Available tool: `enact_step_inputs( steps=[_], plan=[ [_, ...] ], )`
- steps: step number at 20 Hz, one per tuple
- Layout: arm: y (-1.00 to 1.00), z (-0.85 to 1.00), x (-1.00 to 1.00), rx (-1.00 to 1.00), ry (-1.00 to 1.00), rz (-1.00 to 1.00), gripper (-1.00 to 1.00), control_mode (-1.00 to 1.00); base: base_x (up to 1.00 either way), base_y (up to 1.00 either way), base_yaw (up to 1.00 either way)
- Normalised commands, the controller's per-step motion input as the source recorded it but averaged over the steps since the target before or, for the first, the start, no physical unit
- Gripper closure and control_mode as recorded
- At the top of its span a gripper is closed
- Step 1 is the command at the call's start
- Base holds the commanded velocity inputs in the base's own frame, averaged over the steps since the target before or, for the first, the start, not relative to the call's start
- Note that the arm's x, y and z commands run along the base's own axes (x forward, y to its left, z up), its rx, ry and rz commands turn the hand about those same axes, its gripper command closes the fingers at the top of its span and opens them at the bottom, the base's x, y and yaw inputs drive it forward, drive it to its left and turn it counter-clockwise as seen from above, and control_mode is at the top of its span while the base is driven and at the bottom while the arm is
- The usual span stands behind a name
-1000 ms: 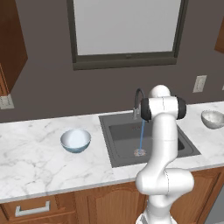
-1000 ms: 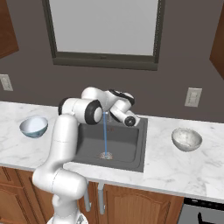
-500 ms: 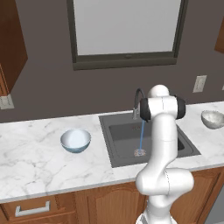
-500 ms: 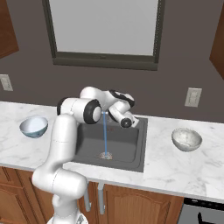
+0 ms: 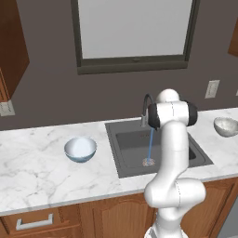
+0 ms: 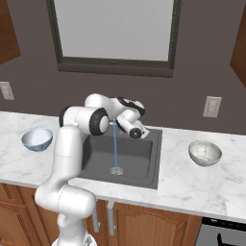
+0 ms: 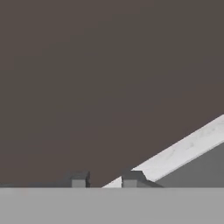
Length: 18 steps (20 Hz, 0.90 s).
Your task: Rinse each bowl for a few seconds and place them down in the sink or on the counter.
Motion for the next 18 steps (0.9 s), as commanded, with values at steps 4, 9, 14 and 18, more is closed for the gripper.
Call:
enact_step_inputs(
  steps=[4, 9, 14, 18],
  plan=[
    [-0.38, 0.41, -0.24, 0.11, 0.0, 0.0, -1.0, -1.0, 0.0, 0.0, 0.0],
    [-0.42, 0.37, -0.27, 0.12, 0.0, 0.0, -1.0, -1.0, 0.0, 0.0, 0.0],
    [-0.3, 0.35, -0.28, 0.11, 0.0, 0.01, -1.0, -1.0, 0.0, 0.0, 0.0],
    [-0.24, 0.4, -0.35, 0.11, 0.01, 0.0, -1.0, -1.0, 0.0, 0.0, 0.0]
  ],
)
